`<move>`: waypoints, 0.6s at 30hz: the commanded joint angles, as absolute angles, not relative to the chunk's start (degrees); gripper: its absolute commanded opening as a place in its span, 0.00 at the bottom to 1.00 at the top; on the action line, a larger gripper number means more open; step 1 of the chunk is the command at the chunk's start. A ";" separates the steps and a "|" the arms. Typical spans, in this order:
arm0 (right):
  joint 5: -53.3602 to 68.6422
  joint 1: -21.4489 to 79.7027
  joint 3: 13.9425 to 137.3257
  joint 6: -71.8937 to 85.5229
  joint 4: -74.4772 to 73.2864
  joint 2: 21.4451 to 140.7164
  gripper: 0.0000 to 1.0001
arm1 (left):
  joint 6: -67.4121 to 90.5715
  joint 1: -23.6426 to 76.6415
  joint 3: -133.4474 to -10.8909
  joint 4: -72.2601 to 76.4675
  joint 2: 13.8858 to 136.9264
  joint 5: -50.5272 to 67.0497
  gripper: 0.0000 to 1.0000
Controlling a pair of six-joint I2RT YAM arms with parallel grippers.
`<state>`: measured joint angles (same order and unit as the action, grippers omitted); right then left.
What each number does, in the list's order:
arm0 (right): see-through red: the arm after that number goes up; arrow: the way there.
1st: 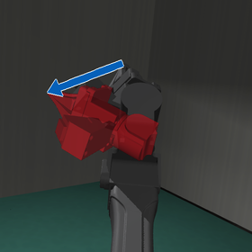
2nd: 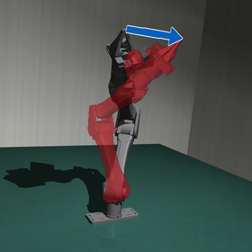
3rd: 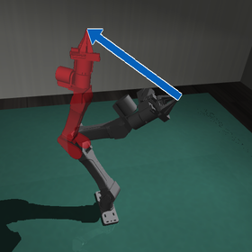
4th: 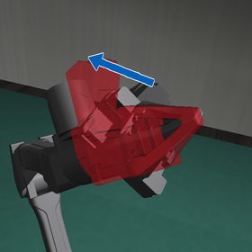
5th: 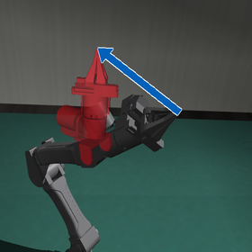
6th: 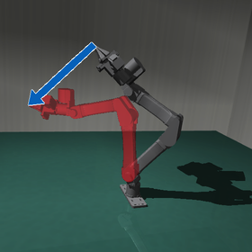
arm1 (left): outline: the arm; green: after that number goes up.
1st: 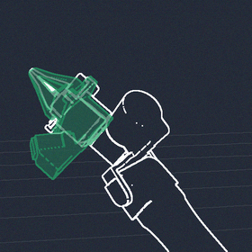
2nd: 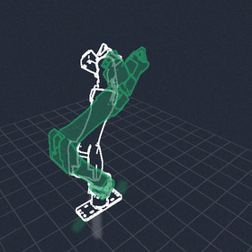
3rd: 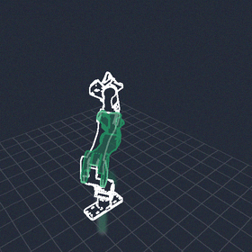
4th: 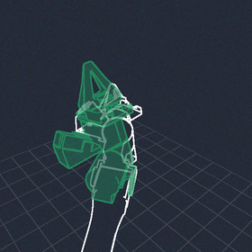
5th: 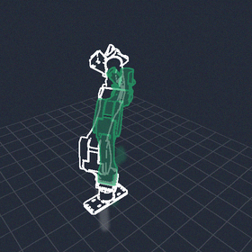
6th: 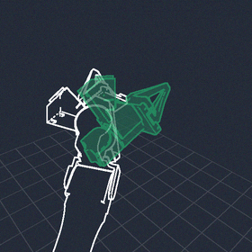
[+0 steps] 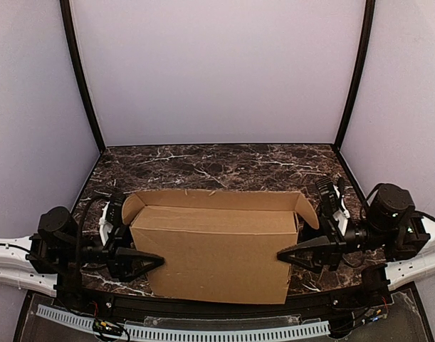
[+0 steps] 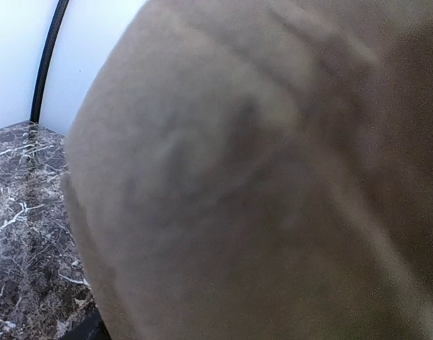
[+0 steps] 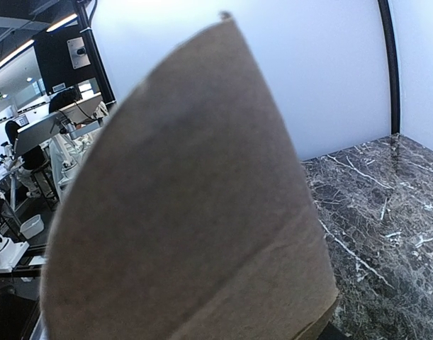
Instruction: Fold the paper box
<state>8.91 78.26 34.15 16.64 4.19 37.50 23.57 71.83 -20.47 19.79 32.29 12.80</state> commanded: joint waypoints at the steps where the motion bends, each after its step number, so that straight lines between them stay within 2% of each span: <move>1: 9.04 78.34 36.06 16.58 8.66 37.14 0.14 | 24.02 71.72 -19.09 23.13 31.89 14.21 0.65; 4: 9.05 78.36 35.96 16.66 8.79 37.12 0.14 | 24.23 71.78 -18.99 23.76 31.83 14.54 0.47; 9: 8.45 78.33 35.88 16.62 8.79 36.98 0.16 | 24.66 71.75 -18.91 24.94 31.58 14.74 0.29; 13: 6.93 78.35 36.59 16.54 6.71 37.05 0.34 | 24.37 71.72 -19.17 24.39 31.20 14.08 0.18; 14: 5.84 78.38 37.14 16.60 5.13 37.13 0.44 | 24.27 71.72 -19.27 24.01 31.11 13.85 0.16; 18: -1.44 78.38 39.58 17.47 -3.61 37.15 0.72 | 22.72 71.72 -20.22 17.36 29.92 12.07 0.13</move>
<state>8.08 78.46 35.77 17.93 2.00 37.80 22.74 71.83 -19.70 21.30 32.32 13.02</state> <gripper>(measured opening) 0.636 0.591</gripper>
